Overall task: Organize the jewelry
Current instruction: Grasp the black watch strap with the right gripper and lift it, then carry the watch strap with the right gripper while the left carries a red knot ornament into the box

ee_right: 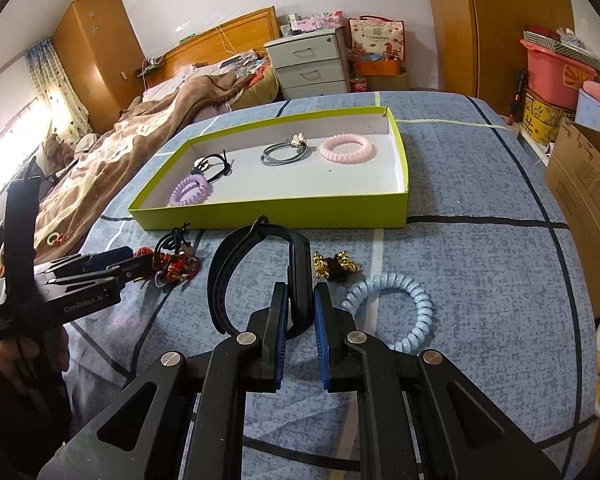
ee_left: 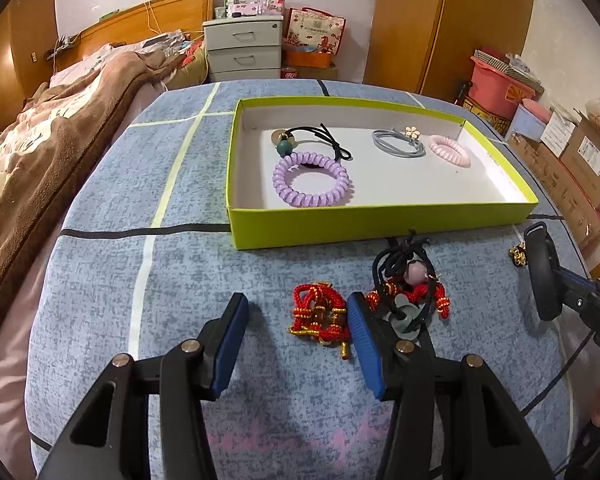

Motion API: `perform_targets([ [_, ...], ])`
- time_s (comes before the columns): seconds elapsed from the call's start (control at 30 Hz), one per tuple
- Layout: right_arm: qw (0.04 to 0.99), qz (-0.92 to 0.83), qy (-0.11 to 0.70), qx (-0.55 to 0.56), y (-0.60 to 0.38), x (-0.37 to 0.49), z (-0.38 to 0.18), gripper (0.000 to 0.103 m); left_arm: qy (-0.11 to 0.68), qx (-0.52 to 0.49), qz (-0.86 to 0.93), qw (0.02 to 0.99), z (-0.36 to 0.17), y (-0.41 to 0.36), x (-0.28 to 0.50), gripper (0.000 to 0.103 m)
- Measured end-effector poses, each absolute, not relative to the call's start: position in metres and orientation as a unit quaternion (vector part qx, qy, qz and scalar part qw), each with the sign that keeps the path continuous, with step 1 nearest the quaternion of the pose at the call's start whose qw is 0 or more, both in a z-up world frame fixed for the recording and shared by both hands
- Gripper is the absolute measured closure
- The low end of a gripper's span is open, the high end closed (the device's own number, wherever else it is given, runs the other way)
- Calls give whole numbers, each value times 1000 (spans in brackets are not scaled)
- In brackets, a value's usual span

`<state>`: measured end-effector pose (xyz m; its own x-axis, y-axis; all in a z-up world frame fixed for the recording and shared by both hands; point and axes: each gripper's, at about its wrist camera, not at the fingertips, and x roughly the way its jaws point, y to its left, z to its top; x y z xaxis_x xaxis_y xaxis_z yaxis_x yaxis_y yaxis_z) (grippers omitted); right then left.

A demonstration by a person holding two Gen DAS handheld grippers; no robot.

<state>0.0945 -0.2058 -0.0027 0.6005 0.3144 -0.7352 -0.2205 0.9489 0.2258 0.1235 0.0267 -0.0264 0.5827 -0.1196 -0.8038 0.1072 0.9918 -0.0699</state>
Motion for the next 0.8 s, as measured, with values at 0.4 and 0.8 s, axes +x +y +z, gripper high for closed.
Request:
perform_targets([
  [0.4,896,143,417,57,-205,92,0,90,450,-17,-81,889,-22,28,119,87],
  [0.8,900,136,409,60,-205,85,6,90,426,-52,-92,898,-7,39,110,93],
])
